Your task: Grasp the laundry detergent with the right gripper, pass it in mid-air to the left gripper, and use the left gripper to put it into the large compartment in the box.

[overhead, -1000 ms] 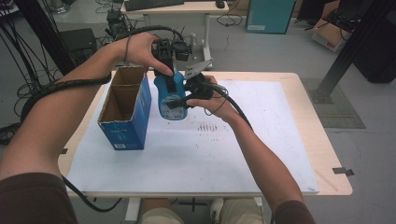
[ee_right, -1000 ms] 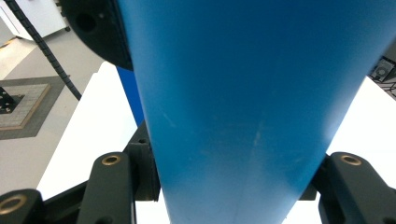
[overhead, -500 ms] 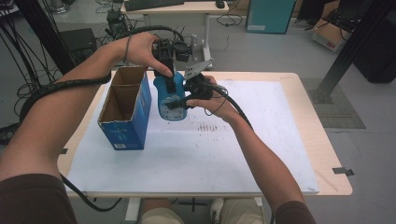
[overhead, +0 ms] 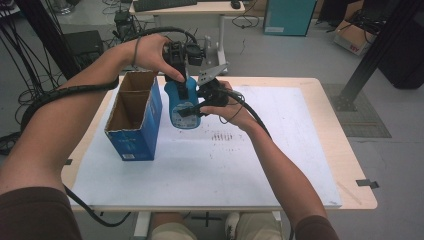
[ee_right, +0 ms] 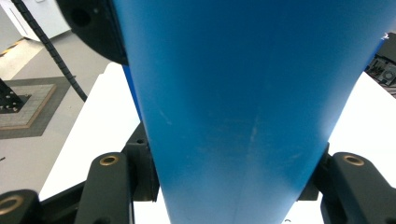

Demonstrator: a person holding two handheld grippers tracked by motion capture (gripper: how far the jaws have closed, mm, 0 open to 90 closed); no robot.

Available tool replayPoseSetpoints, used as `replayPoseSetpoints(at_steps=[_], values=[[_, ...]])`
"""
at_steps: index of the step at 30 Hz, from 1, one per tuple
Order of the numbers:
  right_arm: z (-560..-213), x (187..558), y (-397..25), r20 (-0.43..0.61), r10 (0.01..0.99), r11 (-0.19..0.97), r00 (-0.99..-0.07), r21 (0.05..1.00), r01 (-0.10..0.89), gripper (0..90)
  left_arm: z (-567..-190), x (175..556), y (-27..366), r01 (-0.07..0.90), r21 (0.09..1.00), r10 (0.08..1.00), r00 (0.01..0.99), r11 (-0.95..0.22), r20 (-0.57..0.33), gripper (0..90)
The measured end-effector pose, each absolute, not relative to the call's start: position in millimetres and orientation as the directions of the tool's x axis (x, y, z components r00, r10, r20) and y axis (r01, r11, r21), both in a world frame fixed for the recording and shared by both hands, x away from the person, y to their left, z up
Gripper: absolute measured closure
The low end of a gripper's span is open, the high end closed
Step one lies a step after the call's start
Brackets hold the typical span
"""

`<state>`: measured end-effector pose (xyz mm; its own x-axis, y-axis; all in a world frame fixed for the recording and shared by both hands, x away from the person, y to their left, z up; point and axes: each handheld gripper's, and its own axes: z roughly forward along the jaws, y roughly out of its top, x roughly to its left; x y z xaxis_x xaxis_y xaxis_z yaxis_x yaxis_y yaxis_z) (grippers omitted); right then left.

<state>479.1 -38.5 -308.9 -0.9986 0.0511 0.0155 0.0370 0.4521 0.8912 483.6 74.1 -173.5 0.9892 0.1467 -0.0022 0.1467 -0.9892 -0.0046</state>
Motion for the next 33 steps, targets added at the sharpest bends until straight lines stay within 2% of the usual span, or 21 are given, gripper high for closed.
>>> replayPoseSetpoints(at_steps=[17, 21, 22, 25, 29, 31, 32, 33], values=[[-309.1, 479.5, -38.6, 0.019, 0.054, 0.439, -0.998, 0.898, 0.041, 41.1, -172.1, 482.9, 75.8, 0.152, 0.006, 0.152, 0.988, -0.988, 0.003, 35.2], [-308.6, 479.5, -39.5, 0.035, 0.051, 0.431, -0.998, 0.901, 0.054, 38.5, -169.9, 481.8, 76.7, 0.159, 0.024, 0.159, 0.987, -0.987, -0.002, 35.2], [-308.4, 477.9, -39.1, 0.058, 0.070, 0.426, -0.996, 0.901, 0.083, 36.6, -169.9, 481.7, 76.2, 0.156, 0.034, 0.156, 0.988, -0.987, -0.004, 35.3], [-309.9, 477.4, -40.4, 0.053, 0.086, 0.448, -0.995, 0.890, 0.086, 28.4, -167.7, 481.4, 75.8, 0.162, 0.042, 0.162, 0.987, -0.986, 0.000, 35.3], [-311.0, 477.8, -45.6, 0.083, 0.142, 0.459, -0.986, 0.877, 0.140, 14.7, -162.5, 481.7, 76.4, 0.168, 0.048, 0.168, 0.986, -0.985, 0.005, 35.3], [-310.2, 478.8, -52.8, 0.110, 0.173, 0.454, -0.979, 0.873, 0.178, 3.7, -160.4, 481.8, 76.5, 0.175, 0.032, 0.176, 0.984, -0.984, 0.007, 35.3], [-310.2, 478.8, -52.8, 0.110, 0.173, 0.454, -0.979, 0.873, 0.178, 3.7, -159.4, 482.1, 76.3, 0.173, 0.024, 0.173, 0.985, -0.985, 0.011, 35.3], [-309.8, 478.4, -55.1, 0.101, 0.190, 0.462, -0.977, 0.869, 0.179, 0.0, -158.7, 482.0, 76.5, 0.176, 0.024, 0.176, 0.984, -0.984, 0.020, 35.3]])
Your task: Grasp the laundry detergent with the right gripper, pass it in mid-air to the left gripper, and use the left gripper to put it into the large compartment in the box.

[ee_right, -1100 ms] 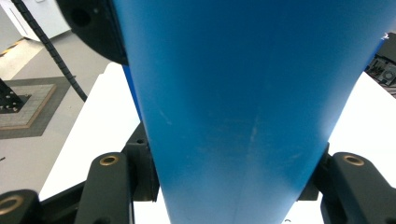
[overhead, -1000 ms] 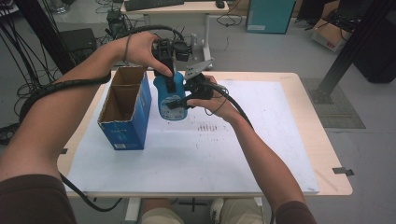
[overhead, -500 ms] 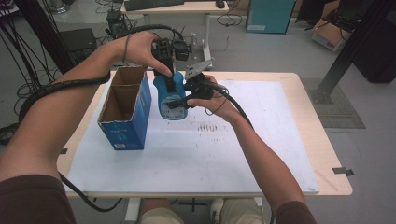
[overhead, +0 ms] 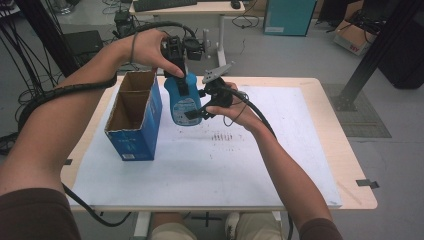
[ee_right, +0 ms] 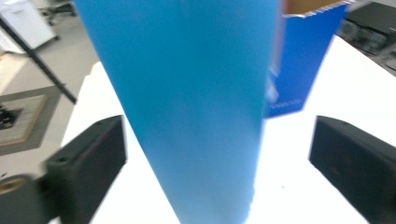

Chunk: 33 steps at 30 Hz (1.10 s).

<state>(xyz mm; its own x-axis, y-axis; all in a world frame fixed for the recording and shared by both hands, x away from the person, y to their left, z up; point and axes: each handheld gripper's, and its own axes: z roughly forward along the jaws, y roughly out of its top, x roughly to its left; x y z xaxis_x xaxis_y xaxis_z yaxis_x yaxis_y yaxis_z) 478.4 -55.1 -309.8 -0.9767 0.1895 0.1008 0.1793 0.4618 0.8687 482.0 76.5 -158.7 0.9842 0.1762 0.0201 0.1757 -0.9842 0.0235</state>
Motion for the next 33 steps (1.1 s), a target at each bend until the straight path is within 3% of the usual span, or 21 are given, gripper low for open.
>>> replayPoseSetpoints(at_steps=[7, 16, 17, 28, 33], values=[[-303.9, 472.4, -67.9, 0.035, 0.235, 0.511, -0.971, 0.846, 0.154, 0.3, -149.1, 483.7, 79.6, 0.221, 0.016, 0.221, 0.975, -0.975, 0.030, 35.2], [-292.3, 464.6, -84.9, -0.023, 0.344, 0.567, -0.939, 0.802, 0.188, 0.3, -124.6, 482.6, 89.0, 0.376, 0.051, 0.379, 0.924, -0.925, 0.057, 35.3], [-290.9, 466.4, -87.5, -0.058, 0.333, 0.582, -0.941, 0.798, 0.157, 0.3, -120.7, 483.1, 90.6, 0.392, 0.048, 0.394, 0.917, -0.919, 0.057, 35.2], [-281.5, 457.4, -115.8, -0.053, 0.456, 0.602, -0.888, 0.753, 0.265, 1.2, -76.0, 478.9, 114.6, 0.560, 0.053, 0.563, 0.820, -0.827, 0.104, 35.2], [-276.4, 449.3, -122.2, -0.064, 0.475, 0.633, -0.878, 0.717, 0.290, 0.9, -55.6, 475.8, 129.7, 0.668, 0.075, 0.671, 0.731, -0.741, 0.124, 35.3]])
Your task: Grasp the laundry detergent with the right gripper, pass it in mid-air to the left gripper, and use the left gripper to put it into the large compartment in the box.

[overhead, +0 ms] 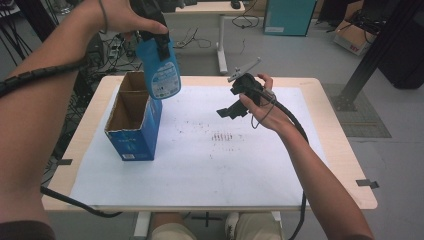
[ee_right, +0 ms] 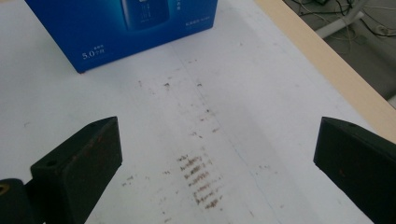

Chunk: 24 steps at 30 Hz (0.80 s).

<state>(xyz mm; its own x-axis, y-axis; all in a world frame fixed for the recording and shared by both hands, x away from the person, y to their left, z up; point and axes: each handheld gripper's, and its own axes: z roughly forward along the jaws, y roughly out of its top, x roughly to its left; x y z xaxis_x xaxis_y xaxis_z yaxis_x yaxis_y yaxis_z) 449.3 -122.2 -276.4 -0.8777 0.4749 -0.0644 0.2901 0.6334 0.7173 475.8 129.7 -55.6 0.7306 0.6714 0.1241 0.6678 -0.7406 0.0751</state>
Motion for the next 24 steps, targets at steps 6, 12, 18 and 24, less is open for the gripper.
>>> replayPoseSetpoints(at_steps=[6, 12, 18, 24], values=[[-265.4, 442.1, -136.7, -0.075, 0.512, 0.621, -0.856, 0.721, 0.308, 0.4, -32.9, 471.5, 152.1, 0.782, 0.098, 0.787, 0.605, -0.616, 0.124, 35.3], [-256.8, 436.6, -150.7, -0.086, 0.540, 0.624, -0.837, 0.708, 0.330, 0.4, -19.6, 468.2, 172.8, 0.869, 0.131, 0.877, 0.463, -0.477, 0.126, 35.3], [-251.5, 429.7, -158.2, -0.107, 0.542, 0.647, -0.834, 0.686, 0.333, 0.4, -14.2, 463.4, 188.4, 0.931, 0.172, 0.945, 0.305, -0.322, 0.122, 35.4], [-248.0, 424.4, -164.9, -0.115, 0.544, 0.651, -0.831, 0.683, 0.331, 0.4, -14.0, 456.6, 204.7, 0.963, 0.187, 0.980, 0.178, -0.192, 0.089, 35.4]])
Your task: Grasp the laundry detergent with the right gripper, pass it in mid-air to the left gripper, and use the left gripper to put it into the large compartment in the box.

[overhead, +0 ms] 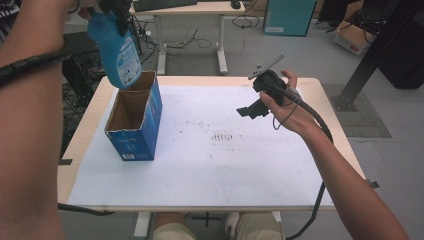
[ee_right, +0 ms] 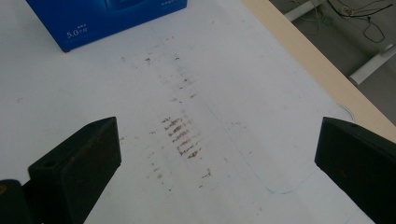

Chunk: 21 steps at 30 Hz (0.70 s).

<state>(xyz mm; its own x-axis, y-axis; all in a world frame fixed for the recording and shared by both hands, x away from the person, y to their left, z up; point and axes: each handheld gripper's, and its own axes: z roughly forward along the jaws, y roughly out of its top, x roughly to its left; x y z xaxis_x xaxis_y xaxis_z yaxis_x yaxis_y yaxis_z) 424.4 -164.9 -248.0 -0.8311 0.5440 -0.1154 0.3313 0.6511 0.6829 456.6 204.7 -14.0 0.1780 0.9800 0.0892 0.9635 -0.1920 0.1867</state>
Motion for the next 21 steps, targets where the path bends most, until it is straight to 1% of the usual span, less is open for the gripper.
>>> replayPoseSetpoints(at_steps=[1, 2, 4, 5, 6, 7, 10, 17, 21], values=[[-247.4, 423.2, -165.5, -0.119, 0.543, 0.653, -0.831, 0.681, 0.330, 0.4, -14.6, 455.5, 206.9, 0.967, 0.189, 0.984, 0.159, -0.173, 0.085, 35.4], [-246.6, 420.0, -165.5, -0.103, 0.560, 0.647, -0.822, 0.674, 0.357, 0.4, -15.6, 454.4, 209.1, 0.969, 0.192, 0.986, 0.142, -0.156, 0.081, 35.4], [-245.7, 418.9, -166.1, -0.105, 0.559, 0.645, -0.823, 0.679, 0.352, 0.4, -18.6, 452.8, 212.7, 0.974, 0.192, 0.991, 0.110, -0.123, 0.075, 35.5], [-245.1, 420.6, -167.7, -0.128, 0.536, 0.659, -0.834, 0.681, 0.319, 0.4, -20.0, 452.1, 214.2, 0.975, 0.192, 0.992, 0.097, -0.110, 0.074, 35.5], [-244.4, 420.1, -168.3, -0.127, 0.537, 0.660, -0.834, 0.679, 0.322, 0.4, -21.8, 451.4, 215.8, 0.977, 0.193, 0.994, 0.082, -0.094, 0.072, 35.5], [-243.8, 417.7, -168.5, -0.110, 0.556, 0.649, -0.824, 0.676, 0.348, 0.4, -23.2, 450.8, 217.4, 0.979, 0.190, 0.996, 0.066, -0.077, 0.068, 35.5], [-242.4, 416.6, -170.6, -0.121, 0.560, 0.652, -0.819, 0.675, 0.346, 0.4, -25.2, 448.7, 221.5, 0.980, 0.194, 0.998, 0.023, -0.034, 0.055, 35.5], [-239.3, 412.5, -172.2, -0.126, 0.565, 0.647, -0.815, 0.680, 0.343, 0.4, -28.9, 447.1, 229.9, 0.978, 0.208, 0.998, -0.036, 0.026, 0.043, 35.6], [-238.4, 412.2, -173.8, -0.130, 0.559, 0.652, -0.819, 0.679, 0.337, 0.4, -35.6, 449.3, 232.0, 0.977, 0.208, 0.998, -0.049, 0.041, 0.036, 35.7]])
